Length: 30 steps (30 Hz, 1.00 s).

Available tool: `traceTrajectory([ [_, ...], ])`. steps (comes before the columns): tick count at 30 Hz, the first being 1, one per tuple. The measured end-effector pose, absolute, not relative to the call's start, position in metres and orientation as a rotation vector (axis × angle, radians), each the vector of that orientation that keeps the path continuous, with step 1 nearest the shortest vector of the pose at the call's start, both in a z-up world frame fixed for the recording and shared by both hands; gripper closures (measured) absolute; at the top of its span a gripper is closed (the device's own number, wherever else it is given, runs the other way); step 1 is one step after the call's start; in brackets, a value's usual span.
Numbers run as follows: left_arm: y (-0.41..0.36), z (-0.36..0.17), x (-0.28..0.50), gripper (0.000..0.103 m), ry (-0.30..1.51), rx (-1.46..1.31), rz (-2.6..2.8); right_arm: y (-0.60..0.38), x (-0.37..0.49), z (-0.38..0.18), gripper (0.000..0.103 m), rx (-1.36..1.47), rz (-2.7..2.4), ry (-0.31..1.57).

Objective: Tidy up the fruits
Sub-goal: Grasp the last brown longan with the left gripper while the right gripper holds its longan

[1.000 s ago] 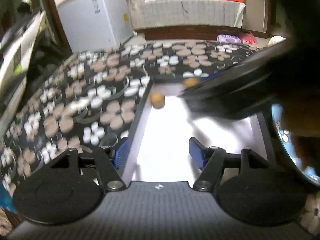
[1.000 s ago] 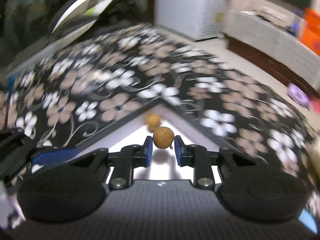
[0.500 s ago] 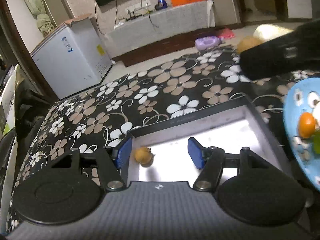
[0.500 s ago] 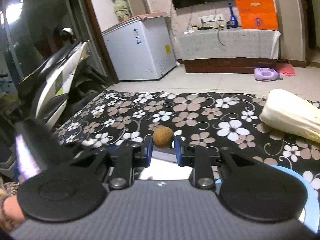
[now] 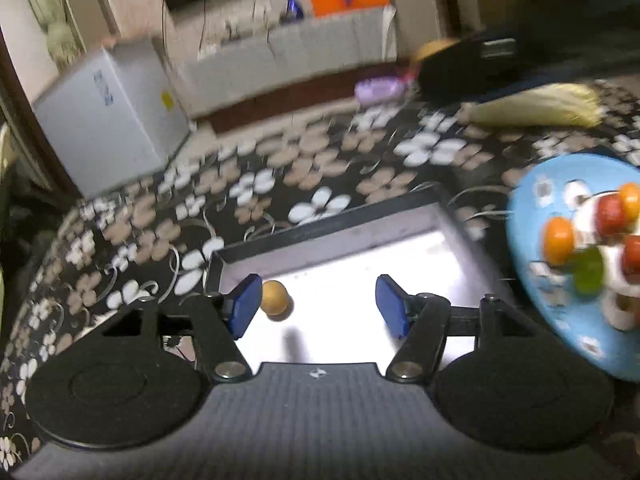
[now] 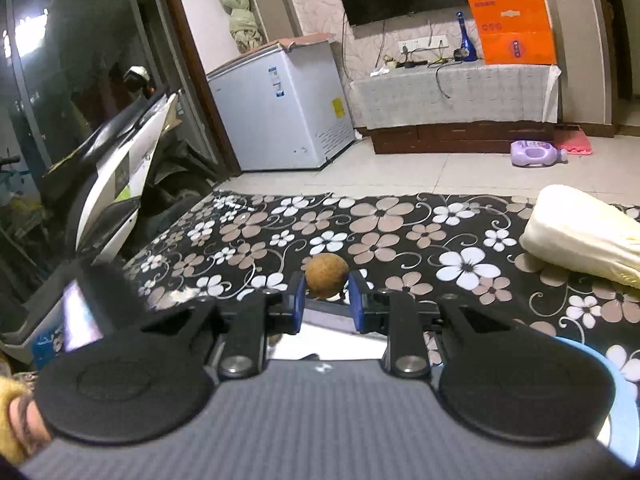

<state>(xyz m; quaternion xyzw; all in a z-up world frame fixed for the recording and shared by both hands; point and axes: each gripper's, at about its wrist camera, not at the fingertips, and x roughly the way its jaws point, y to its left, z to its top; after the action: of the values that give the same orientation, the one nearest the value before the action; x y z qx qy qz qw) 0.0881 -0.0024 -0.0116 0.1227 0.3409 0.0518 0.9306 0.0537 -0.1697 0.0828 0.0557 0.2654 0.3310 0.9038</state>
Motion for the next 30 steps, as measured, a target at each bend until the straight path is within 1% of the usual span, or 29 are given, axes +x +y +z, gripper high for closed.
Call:
traceTrajectory([
  [5, -0.022, -0.012, 0.061, 0.032, 0.621, 0.322, 0.129, -0.178, 0.048, 0.089, 0.077, 0.14, 0.664, 0.52],
  [11, -0.006, -0.028, 0.088, 0.032, 0.709, 0.305, 0.203, -0.183, 0.037, 0.088, 0.077, 0.173, 0.658, 0.515],
  [19, 0.03, -0.036, 0.129, 0.033, 0.781, 0.083, 0.255, -0.18, 0.04, 0.083, 0.077, 0.162, 0.685, 0.534],
  [21, 0.033, -0.037, 0.129, 0.035, 0.775, 0.043, 0.262, -0.18, 0.039, 0.082, 0.077, 0.16, 0.688, 0.537],
  [22, 0.034, -0.038, 0.128, 0.038, 0.771, 0.023, 0.26, -0.181, 0.04, 0.082, 0.077, 0.161, 0.689, 0.539],
  [24, 0.036, -0.038, 0.129, 0.038, 0.764, -0.001, 0.258, -0.182, 0.039, 0.083, 0.077, 0.162, 0.69, 0.537],
  [25, 0.037, -0.038, 0.128, 0.034, 0.761, -0.016, 0.263, -0.183, 0.039, 0.083, 0.077, 0.163, 0.69, 0.536],
  [26, 0.038, -0.04, 0.129, 0.025, 0.761, -0.031, 0.286, -0.183, 0.039, 0.083, 0.077, 0.166, 0.69, 0.535],
  [28, 0.038, -0.041, 0.13, 0.026, 0.748, -0.033, 0.288, -0.183, 0.038, 0.083, 0.077, 0.165, 0.694, 0.535],
  [30, 0.038, -0.041, 0.13, 0.034, 0.746, -0.061, 0.279, -0.182, 0.038, 0.083, 0.077, 0.16, 0.695, 0.536],
])
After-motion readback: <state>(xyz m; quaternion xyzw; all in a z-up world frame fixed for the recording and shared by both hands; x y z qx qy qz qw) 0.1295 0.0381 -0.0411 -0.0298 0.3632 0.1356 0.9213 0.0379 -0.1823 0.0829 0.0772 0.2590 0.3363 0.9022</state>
